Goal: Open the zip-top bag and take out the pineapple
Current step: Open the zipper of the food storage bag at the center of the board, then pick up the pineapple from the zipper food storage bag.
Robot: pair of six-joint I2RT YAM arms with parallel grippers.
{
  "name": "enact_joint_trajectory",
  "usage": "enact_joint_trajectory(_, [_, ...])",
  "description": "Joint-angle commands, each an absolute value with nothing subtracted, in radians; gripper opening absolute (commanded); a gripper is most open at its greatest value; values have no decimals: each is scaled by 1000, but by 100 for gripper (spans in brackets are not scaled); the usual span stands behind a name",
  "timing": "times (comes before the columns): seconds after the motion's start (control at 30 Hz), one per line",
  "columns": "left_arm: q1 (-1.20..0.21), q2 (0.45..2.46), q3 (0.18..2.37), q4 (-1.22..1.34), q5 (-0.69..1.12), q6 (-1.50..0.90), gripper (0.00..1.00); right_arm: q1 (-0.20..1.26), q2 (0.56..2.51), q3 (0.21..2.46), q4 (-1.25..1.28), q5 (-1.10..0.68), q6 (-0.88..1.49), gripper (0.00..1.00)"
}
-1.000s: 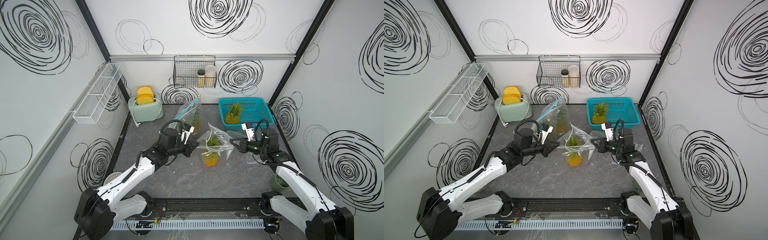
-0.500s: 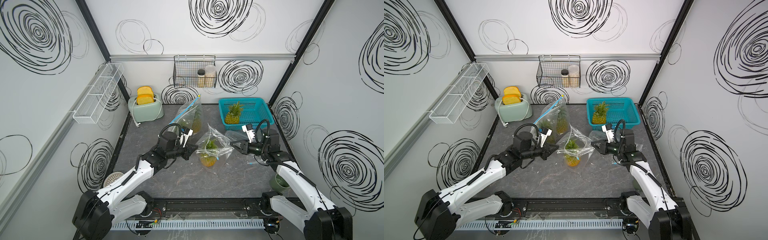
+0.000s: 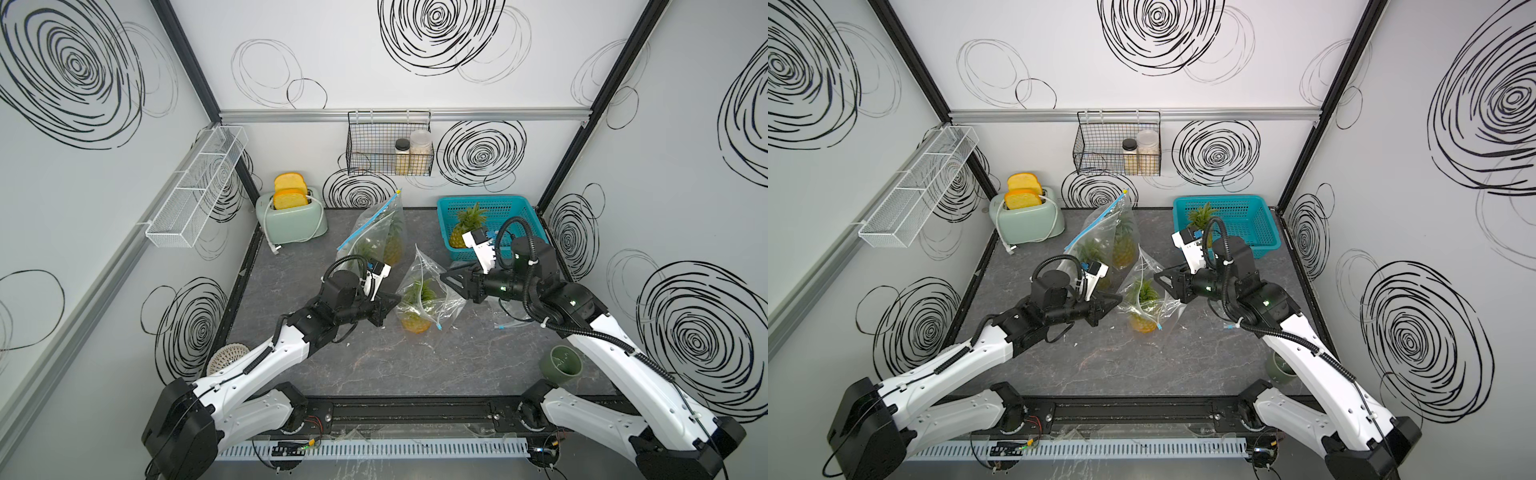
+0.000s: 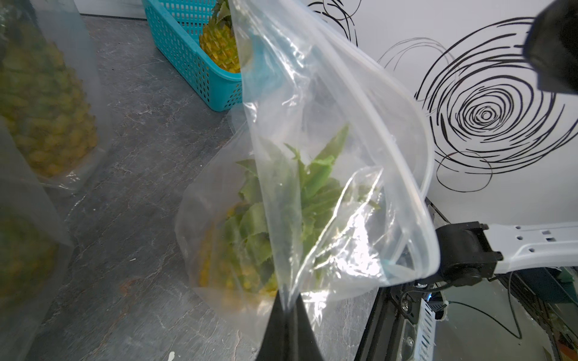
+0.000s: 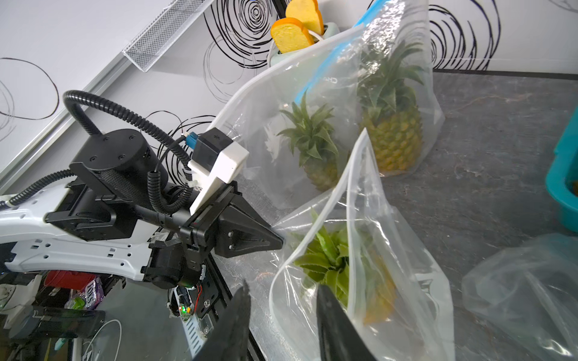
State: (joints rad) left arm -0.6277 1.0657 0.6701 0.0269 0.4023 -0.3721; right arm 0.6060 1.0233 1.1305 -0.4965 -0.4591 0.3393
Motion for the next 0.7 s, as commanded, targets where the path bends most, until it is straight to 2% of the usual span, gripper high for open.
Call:
enact_joint_trajectory(0.0, [-632,1037,646,102,380,-393,0,638,1091,1131,-541,-423,334,38])
enact_joint_trajectory(0.17, [-632,1016,617,133,367,-392,0,650,1171,1109,-536,-407,334,36])
enact_joint_trajectory(0.4, [-634,998,579,206,368,-399,0,656,1246,1129,-562,-355,322,49])
enact_joint_trajectory(0.67, [-639,991,528,298,362,-420,0,671,1312,1163,-583,-330,325,58])
